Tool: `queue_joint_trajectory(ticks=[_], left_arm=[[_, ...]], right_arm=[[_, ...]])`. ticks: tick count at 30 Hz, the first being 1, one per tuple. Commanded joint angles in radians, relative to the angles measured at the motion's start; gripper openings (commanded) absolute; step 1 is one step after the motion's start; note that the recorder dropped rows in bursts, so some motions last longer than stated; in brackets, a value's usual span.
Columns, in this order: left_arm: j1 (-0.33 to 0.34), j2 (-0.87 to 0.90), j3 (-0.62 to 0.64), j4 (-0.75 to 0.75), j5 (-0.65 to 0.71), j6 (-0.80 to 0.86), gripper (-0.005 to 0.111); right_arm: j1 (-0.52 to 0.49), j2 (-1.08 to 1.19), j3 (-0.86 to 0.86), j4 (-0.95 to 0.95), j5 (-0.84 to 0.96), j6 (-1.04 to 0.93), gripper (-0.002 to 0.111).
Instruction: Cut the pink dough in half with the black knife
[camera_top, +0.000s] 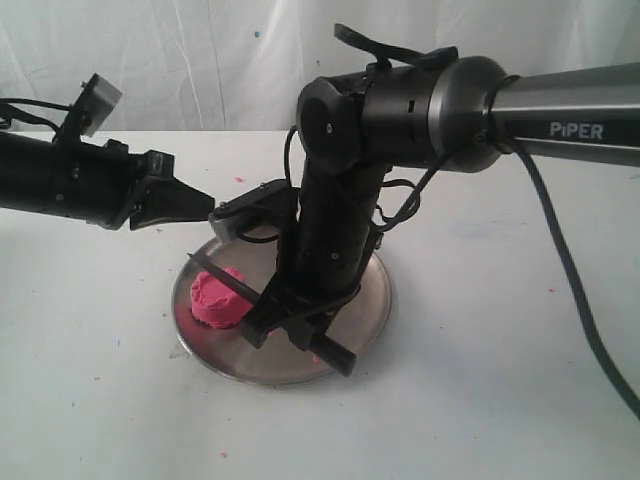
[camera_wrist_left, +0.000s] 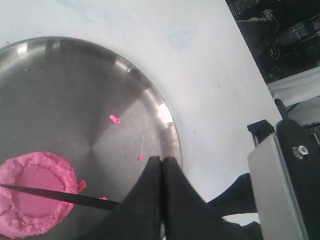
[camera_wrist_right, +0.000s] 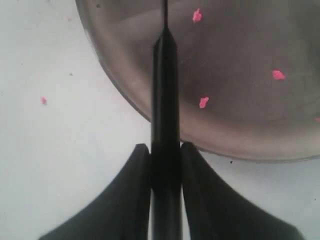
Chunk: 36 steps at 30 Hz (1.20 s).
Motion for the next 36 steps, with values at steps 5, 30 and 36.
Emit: queue_joint_trajectory(ticks=[5, 30, 36], left_arm=[[0.003, 0.102, -0.003, -0.077, 0.068, 0.115, 0.000], [0.023, 0.155, -0.035, 0.294, -0.110, -0.035, 0.000], [0.023, 0.184, -0.035, 0.294, -0.171, -0.035, 0.000]], right_arm=[[0.000, 0.012, -0.008, -0.007, -0.015, 0.006, 0.000], [0.000, -0.068, -0.008, -0.249, -0.085, 0.151, 0.000], [0.000, -0.073, -0.008, -0.247, -0.076, 0.151, 0.000]])
